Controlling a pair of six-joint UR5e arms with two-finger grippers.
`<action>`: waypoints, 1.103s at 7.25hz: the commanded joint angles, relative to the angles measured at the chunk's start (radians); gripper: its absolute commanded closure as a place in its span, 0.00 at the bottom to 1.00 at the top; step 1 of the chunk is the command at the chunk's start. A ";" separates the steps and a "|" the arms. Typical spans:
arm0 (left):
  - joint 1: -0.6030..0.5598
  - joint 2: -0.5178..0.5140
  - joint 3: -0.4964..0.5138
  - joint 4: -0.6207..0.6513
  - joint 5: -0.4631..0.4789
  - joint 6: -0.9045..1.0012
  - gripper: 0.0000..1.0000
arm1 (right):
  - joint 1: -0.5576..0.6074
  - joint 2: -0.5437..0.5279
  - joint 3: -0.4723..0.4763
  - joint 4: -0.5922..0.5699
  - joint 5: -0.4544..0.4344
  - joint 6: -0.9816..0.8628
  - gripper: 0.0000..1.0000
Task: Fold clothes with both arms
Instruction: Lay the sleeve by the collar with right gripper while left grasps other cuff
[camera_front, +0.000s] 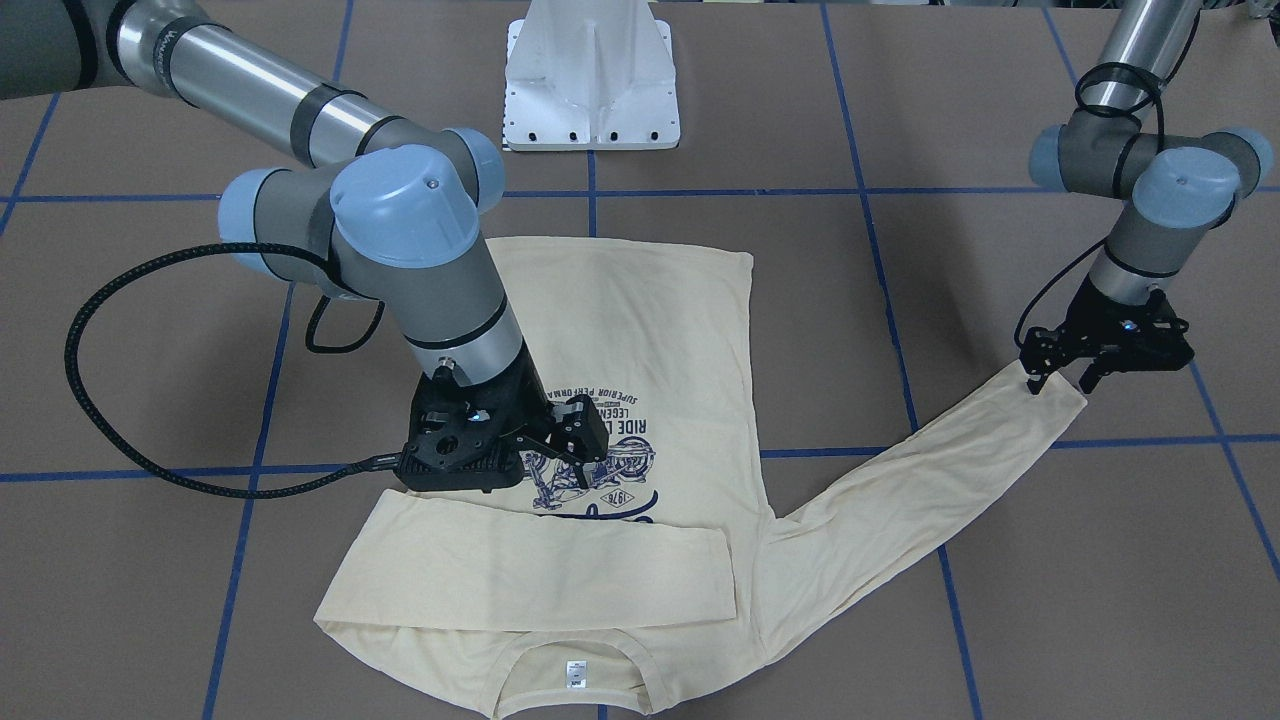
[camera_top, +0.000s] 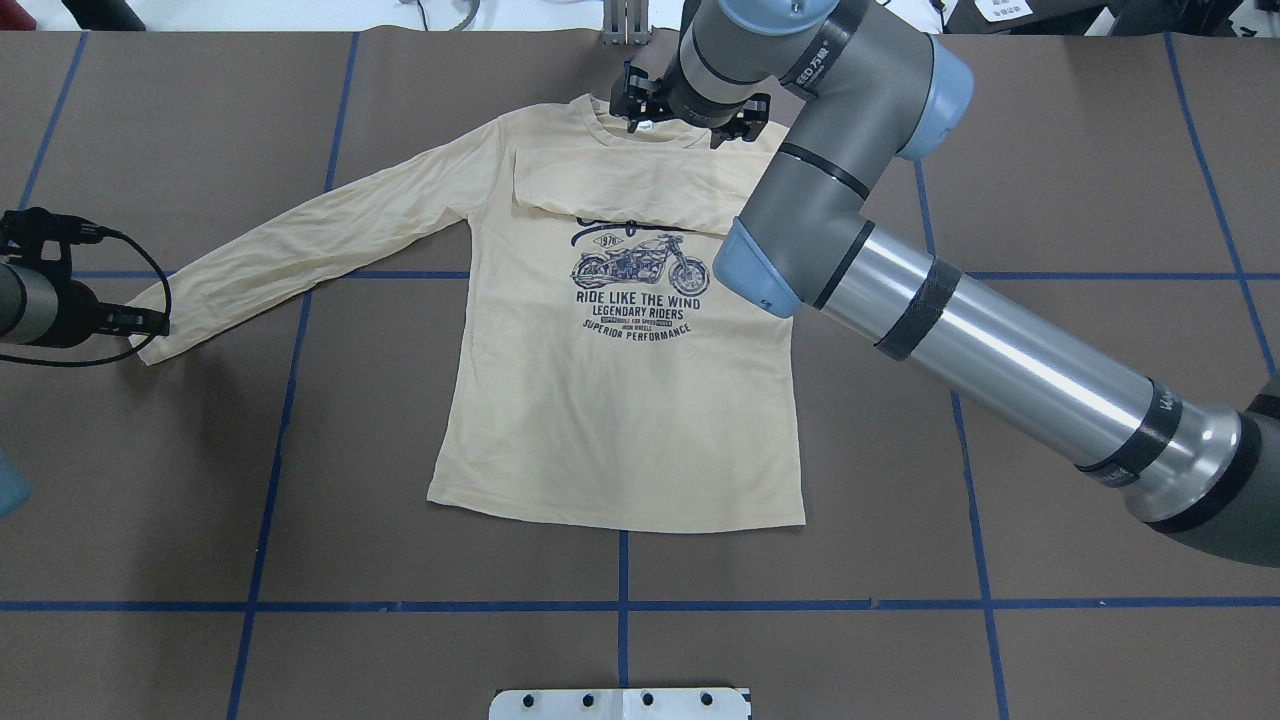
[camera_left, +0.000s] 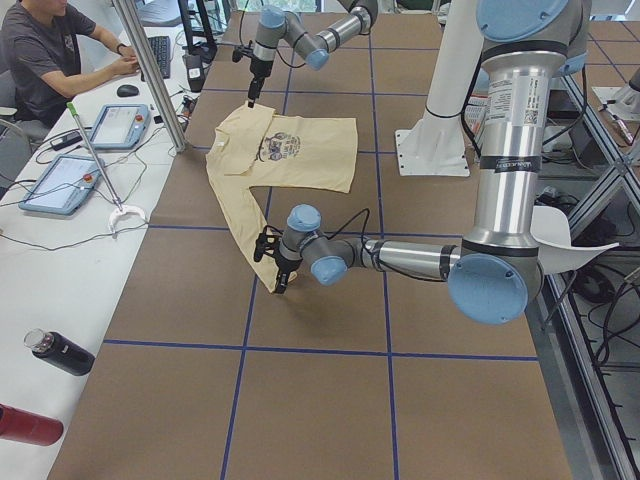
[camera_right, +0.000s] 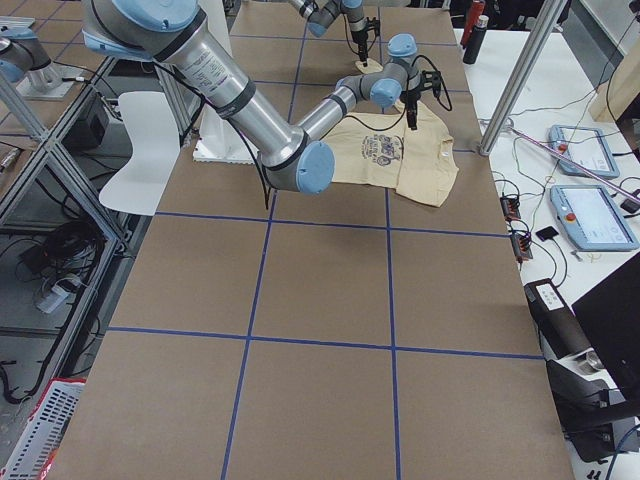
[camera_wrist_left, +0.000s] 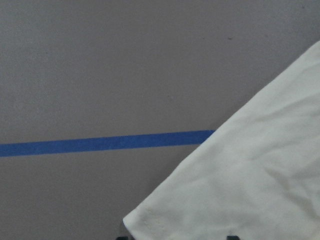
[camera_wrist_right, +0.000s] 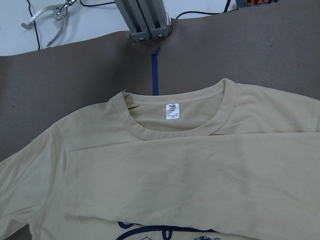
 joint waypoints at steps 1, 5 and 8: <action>0.000 0.010 -0.003 0.000 -0.001 0.006 0.32 | -0.001 0.002 0.000 0.000 -0.001 0.000 0.01; 0.000 0.014 -0.008 0.000 -0.006 0.004 0.48 | -0.001 0.000 0.000 0.000 -0.001 0.000 0.01; 0.000 0.013 -0.020 0.002 -0.011 0.004 1.00 | 0.001 -0.003 0.000 0.000 -0.001 0.000 0.01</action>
